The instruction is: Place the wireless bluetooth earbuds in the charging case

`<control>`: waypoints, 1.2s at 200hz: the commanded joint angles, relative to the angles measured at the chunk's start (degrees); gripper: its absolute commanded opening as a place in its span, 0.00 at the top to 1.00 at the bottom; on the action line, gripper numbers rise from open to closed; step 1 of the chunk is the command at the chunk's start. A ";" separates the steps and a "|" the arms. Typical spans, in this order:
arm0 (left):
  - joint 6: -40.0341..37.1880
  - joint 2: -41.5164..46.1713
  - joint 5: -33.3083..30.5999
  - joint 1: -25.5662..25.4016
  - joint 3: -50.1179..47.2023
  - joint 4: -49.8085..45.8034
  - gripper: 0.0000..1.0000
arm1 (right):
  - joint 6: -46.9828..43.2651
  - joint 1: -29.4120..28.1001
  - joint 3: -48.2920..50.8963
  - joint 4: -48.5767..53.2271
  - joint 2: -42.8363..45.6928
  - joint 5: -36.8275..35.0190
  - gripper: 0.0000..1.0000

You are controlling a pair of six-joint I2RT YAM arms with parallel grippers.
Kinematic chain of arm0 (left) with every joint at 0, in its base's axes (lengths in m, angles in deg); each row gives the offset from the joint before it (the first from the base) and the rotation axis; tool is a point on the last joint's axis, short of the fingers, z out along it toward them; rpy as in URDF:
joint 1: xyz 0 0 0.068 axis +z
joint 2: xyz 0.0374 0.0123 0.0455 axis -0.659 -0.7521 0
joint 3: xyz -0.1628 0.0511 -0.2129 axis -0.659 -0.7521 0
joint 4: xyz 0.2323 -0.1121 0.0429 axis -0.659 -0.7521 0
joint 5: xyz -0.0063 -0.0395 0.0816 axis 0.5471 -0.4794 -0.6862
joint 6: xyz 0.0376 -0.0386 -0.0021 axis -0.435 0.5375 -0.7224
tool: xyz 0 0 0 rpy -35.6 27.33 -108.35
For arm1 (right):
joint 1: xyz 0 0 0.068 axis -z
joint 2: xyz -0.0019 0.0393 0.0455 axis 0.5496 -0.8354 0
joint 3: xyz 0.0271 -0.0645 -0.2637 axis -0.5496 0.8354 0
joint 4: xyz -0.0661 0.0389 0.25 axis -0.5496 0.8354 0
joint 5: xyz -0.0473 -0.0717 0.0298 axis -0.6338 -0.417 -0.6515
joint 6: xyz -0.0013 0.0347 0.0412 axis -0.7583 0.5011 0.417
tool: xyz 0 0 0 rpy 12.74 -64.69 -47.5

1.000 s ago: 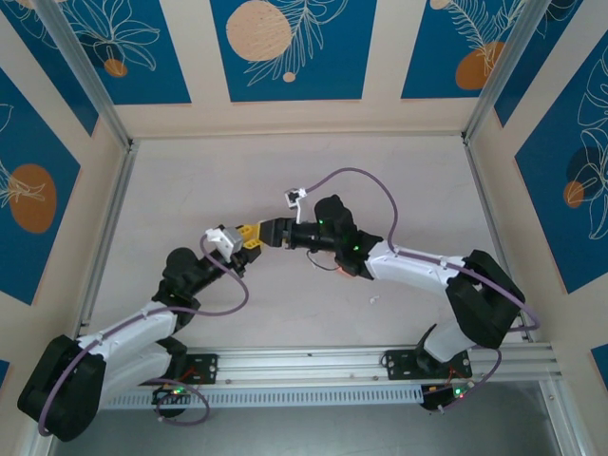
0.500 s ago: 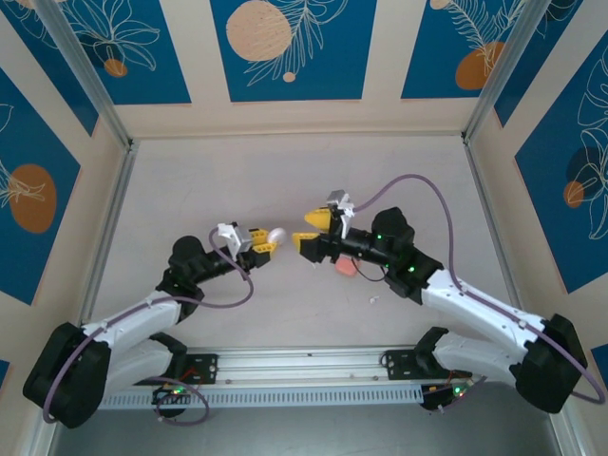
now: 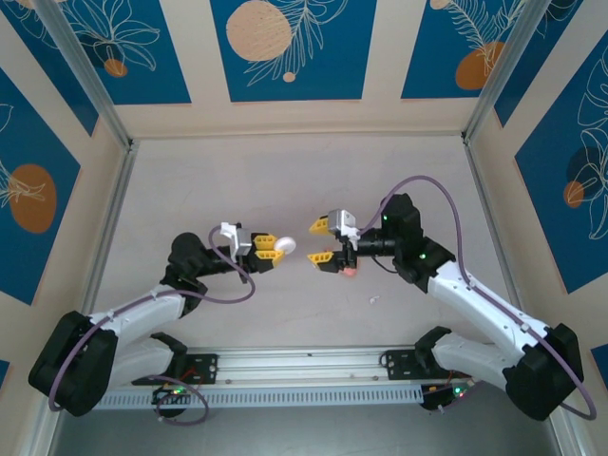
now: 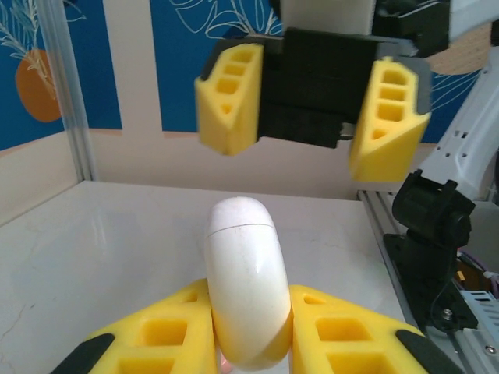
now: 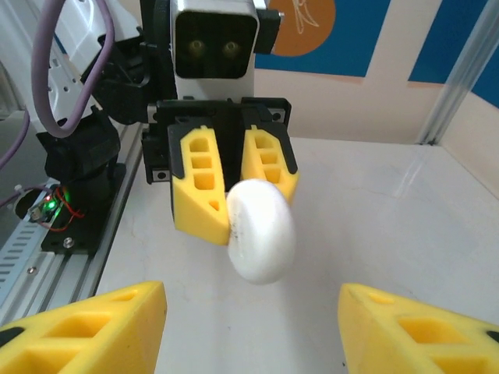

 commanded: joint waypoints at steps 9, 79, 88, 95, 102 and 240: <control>1.25 1.18 3.92 0.39 1.41 3.81 0.78 | -4.98 0.09 -5.30 6.66 -3.94 7.92 0.41; 0.22 2.98 4.02 0.39 1.15 2.49 0.78 | -5.98 -1.34 -14.56 11.83 -14.41 14.12 0.49; 0.23 3.16 3.95 0.39 1.13 2.40 0.78 | -6.55 -1.48 -15.62 13.09 -15.37 14.97 0.50; 0.13 3.25 3.88 0.38 1.15 2.38 0.78 | -7.09 -1.53 -16.20 13.84 -15.92 15.77 0.51; 0.13 3.25 3.89 0.41 1.15 2.33 0.78 | -7.56 -1.60 -16.70 14.57 -16.37 16.40 0.52; 1.30 3.08 4.02 0.39 1.41 3.38 0.79 | -11.52 -3.06 -20.41 20.07 -20.15 18.50 0.79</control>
